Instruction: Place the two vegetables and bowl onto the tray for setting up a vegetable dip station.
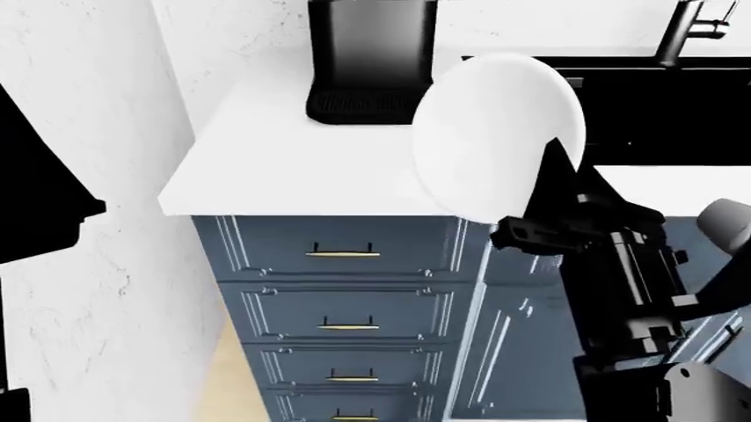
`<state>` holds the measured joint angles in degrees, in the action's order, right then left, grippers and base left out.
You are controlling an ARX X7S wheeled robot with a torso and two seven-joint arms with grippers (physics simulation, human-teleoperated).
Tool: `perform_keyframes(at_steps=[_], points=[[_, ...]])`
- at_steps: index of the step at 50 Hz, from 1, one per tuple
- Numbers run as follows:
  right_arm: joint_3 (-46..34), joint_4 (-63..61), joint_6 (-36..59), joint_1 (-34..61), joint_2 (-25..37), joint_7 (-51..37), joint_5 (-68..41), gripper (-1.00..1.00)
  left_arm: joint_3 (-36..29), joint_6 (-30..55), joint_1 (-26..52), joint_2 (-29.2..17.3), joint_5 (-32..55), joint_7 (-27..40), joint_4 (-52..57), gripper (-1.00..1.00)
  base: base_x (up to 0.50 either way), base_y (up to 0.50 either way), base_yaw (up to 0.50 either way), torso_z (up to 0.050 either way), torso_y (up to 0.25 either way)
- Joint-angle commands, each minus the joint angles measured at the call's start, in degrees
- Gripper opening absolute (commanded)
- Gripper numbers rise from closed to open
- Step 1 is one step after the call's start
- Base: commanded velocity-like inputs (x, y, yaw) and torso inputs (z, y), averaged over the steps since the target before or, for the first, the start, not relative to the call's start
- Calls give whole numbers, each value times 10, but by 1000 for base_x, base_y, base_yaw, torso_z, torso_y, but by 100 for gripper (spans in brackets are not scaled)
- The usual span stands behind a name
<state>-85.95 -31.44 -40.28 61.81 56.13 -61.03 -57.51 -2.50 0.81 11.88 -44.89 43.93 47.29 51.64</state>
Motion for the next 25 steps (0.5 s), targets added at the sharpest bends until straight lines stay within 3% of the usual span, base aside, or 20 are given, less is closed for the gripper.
perform_keyframes(at_steps=[1,25], points=[[16,24,-35,-21,-1,1,-3,-100,0,0,2,-2,2,2,2,100,-49,-500,0,0,0],[23,13,-29,-24,-1,9,0,-100,-5,-3,3,-3,0,2,1,100,2,-500,0,0,0]])
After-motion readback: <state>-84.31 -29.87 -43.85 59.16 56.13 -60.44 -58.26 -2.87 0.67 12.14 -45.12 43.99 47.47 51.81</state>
